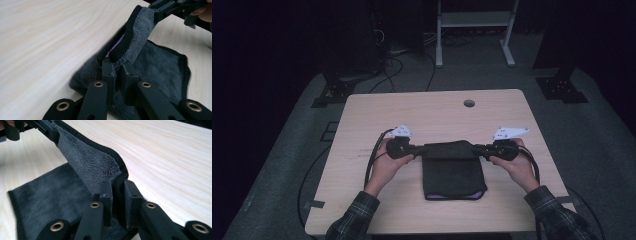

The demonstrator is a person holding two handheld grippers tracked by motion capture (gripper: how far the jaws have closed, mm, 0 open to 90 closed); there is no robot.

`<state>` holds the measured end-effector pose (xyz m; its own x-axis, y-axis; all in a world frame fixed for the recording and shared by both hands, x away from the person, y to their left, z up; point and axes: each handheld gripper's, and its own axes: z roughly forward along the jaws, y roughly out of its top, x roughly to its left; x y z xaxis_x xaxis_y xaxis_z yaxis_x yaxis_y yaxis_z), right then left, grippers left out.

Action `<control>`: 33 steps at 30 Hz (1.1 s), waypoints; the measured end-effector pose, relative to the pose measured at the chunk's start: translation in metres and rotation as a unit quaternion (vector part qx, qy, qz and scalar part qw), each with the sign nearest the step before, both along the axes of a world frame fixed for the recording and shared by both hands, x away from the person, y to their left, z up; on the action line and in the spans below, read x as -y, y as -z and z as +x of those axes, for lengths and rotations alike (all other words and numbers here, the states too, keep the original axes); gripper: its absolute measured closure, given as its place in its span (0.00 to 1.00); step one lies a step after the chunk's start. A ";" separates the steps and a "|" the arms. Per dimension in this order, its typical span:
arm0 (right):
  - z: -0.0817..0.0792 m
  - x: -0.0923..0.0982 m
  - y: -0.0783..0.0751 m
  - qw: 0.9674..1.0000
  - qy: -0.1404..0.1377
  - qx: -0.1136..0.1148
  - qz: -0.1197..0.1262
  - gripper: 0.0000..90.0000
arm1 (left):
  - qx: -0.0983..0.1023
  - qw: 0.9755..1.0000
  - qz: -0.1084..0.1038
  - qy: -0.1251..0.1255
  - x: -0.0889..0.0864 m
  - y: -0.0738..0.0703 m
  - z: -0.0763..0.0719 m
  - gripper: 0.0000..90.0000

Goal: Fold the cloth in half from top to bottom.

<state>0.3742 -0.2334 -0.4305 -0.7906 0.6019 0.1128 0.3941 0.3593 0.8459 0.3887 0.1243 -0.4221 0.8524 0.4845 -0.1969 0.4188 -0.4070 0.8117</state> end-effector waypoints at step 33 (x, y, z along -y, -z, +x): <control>-0.020 0.006 0.004 1.000 -0.004 -0.002 -0.017 0.90 | -0.017 1.000 0.013 0.014 0.004 0.001 -0.015 0.80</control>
<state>0.3543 -0.2395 -0.4348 -0.7952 0.5988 0.0950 0.3938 0.3910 0.8319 0.3739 0.1198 -0.4231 0.8591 0.4656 -0.2126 0.4332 -0.4402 0.7865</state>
